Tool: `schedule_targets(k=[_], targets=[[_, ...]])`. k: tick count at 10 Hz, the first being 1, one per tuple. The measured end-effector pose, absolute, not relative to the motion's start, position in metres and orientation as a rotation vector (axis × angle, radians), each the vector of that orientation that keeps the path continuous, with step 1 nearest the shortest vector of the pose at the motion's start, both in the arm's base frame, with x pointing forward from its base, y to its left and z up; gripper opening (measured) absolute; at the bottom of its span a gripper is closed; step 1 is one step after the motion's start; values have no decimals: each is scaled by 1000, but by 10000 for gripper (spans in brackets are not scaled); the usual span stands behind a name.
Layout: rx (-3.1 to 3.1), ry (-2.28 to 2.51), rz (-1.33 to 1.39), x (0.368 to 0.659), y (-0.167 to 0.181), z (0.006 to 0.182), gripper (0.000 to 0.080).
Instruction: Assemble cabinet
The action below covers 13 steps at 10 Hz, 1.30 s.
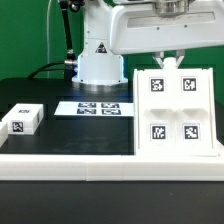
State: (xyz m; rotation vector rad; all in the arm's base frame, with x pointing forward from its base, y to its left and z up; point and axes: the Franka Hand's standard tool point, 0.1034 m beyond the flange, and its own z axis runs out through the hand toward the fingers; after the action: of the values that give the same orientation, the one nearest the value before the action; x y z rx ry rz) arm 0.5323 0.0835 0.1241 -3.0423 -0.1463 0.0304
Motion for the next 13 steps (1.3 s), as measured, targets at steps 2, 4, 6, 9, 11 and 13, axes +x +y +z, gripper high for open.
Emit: schedule_targets(k=[2,4,6,9,11,13], targets=[[-3038,-190,40,536,75,128,2],[-3030,-204,70,542,74,137,2],[-3029,-186,71,545,77,140,2],[-3029,-185,73,544,76,140,89],[-3029,-185,73,544,76,140,426],[-3029,-185,73,544,76,140,611]])
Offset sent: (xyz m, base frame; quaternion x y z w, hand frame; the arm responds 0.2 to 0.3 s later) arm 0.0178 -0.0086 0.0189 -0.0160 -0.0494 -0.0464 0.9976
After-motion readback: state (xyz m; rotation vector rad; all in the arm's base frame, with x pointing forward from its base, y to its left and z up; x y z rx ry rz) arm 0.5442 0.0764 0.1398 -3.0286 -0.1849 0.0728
